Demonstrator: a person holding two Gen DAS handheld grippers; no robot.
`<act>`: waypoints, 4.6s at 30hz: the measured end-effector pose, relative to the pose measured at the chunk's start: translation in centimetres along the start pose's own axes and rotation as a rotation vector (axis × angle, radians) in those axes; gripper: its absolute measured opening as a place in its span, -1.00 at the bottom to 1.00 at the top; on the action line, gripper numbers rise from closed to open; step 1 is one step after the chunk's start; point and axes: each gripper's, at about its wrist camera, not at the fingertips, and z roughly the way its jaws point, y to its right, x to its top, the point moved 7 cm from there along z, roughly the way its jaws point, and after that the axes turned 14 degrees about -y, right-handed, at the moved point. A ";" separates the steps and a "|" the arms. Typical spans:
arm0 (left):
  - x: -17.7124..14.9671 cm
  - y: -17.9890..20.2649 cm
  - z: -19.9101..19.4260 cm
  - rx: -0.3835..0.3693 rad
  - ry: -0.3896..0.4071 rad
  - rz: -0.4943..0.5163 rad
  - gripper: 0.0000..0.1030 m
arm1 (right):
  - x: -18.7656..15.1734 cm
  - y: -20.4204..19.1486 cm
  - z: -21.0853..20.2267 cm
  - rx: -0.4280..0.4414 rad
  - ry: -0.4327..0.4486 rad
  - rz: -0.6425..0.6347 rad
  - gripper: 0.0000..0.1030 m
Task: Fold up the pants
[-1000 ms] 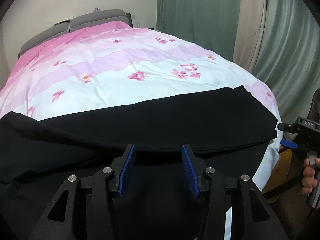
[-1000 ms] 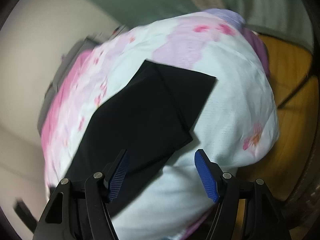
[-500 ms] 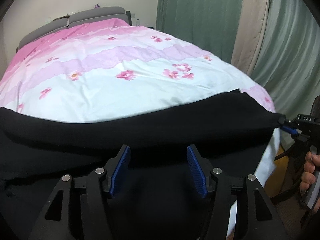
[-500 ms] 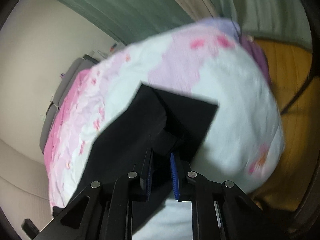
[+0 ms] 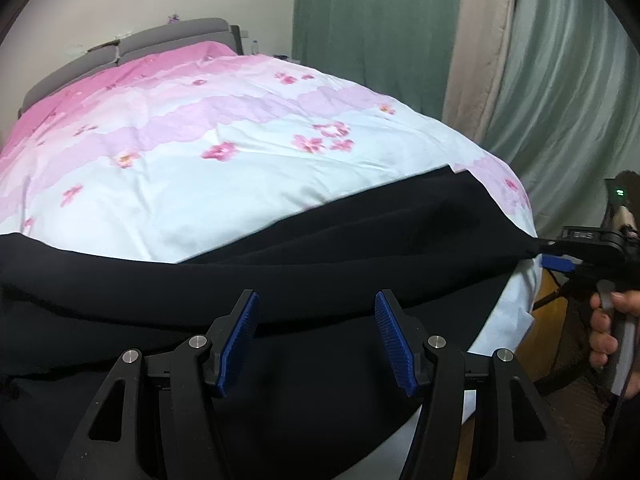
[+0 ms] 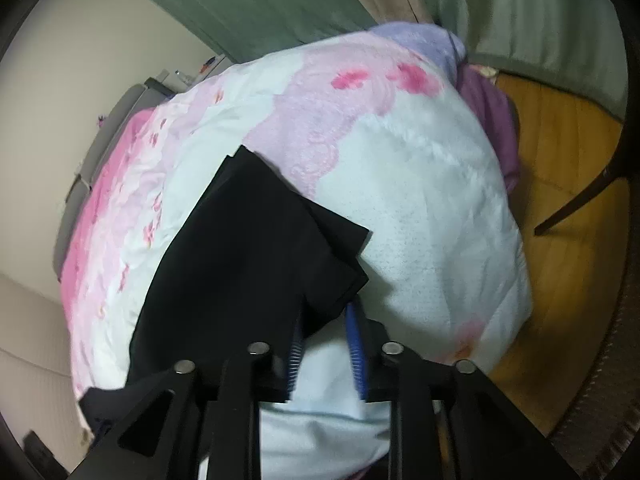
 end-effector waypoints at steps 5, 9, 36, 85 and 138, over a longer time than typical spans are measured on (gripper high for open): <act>-0.3 -4.4 -2.8 0.046 0.028 -0.047 0.16 | -1.5 -3.6 -4.0 -0.118 0.118 -0.114 0.28; -1.1 -10.0 -5.9 0.106 0.046 -0.105 0.17 | -3.3 -9.7 -5.3 -0.058 0.144 -0.271 0.35; -5.4 -56.1 -12.2 0.330 0.051 -0.405 0.32 | -29.1 -66.4 20.1 0.271 -0.399 -1.512 0.39; -38.2 -45.7 -31.9 0.577 0.070 -0.739 0.52 | -66.0 -51.3 9.9 0.252 -0.296 -1.944 -0.89; -23.9 -30.7 -18.9 0.389 0.108 -0.440 0.52 | -33.9 -31.2 7.2 0.245 -0.207 -0.585 -0.92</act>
